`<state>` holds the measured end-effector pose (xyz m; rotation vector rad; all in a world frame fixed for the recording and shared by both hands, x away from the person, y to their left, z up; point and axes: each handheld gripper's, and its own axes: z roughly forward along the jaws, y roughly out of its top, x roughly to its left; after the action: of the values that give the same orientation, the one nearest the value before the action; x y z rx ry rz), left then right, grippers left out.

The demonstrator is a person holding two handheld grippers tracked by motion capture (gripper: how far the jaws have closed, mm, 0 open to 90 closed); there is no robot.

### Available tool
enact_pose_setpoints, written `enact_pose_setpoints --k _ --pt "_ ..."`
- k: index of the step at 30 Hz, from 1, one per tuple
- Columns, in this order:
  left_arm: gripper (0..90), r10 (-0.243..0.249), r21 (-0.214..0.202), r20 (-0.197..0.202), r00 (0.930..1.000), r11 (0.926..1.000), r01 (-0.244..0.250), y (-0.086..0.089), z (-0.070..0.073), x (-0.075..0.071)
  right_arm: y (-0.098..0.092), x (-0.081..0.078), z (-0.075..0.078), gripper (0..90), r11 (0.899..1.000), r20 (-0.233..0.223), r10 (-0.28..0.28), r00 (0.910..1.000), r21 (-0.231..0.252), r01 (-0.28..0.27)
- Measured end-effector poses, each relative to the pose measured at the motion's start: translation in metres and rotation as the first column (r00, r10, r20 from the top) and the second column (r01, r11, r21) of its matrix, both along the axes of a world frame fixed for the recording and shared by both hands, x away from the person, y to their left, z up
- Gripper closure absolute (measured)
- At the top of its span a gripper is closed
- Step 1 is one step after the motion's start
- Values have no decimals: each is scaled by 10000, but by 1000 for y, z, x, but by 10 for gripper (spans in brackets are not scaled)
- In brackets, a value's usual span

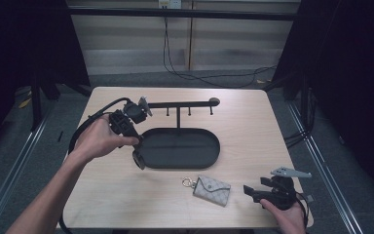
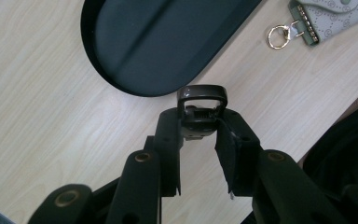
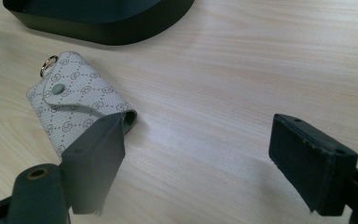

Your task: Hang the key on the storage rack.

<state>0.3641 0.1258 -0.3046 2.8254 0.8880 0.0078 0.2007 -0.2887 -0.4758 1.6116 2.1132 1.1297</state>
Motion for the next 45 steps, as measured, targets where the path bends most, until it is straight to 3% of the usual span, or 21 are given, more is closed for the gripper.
enact_pose_setpoints --k 23,28,35,40,42,45 --pt "708 897 222 -335 9954 9958 -890 -14 11 39 0 0 0 185 10000 -18 41 10000 26 -41" --pt "708 1347 313 -483 9897 9906 -1332 -18 12 54 1 0 0 185 9999 -63 110 9999 27 -110" --pt "708 1568 546 -534 9862 9866 -1539 -24 13 65 1 0 0 185 9998 -96 173 9998 10 -173" --pt "707 2023 820 -668 9770 9770 -1967 -25 4 79 2 -1 0 187 9997 -55 243 9997 -6 -243" --pt "708 2002 1024 -572 9781 9757 -1937 -25 1 82 2 -1 1 187 9997 -75 258 9996 1 -258" --pt "707 2093 929 -593 9761 9747 -2033 -23 1 87 2 0 0 187 9997 -109 239 9997 20 -239"
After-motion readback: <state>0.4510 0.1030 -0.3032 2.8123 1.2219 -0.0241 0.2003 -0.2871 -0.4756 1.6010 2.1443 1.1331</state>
